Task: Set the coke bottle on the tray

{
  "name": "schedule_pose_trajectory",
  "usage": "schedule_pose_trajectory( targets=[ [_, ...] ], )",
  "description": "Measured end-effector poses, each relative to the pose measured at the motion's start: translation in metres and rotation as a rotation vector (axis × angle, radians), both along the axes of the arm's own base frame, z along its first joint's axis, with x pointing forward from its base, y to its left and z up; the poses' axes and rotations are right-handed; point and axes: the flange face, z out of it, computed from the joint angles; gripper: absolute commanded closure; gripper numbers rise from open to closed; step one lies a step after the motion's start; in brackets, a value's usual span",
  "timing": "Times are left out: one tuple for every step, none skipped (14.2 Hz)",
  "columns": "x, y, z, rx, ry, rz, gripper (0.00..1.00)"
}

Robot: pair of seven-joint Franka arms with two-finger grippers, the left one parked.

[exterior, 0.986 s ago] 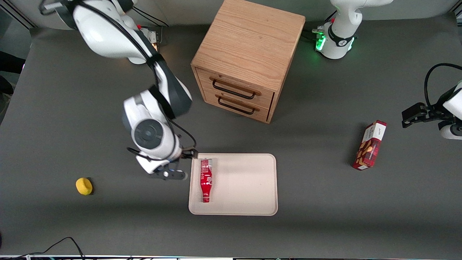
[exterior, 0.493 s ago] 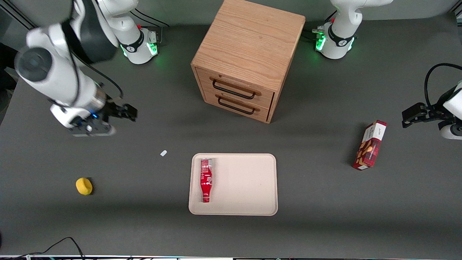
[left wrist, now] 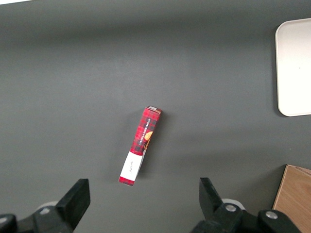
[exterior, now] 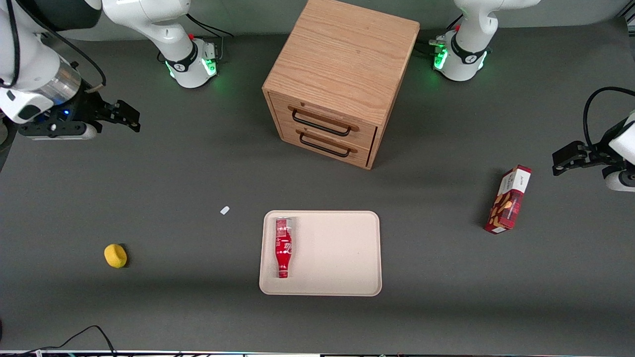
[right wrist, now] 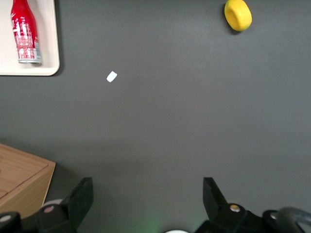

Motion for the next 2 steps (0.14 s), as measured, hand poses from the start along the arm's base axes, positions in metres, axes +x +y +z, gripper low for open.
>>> schedule_pose_trajectory(
  targets=[
    [-0.0001, -0.0077, 0.004, 0.009, 0.007, -0.002, 0.0],
    [0.0003, -0.0166, 0.0061, 0.02, 0.011, 0.008, 0.0]
  ],
)
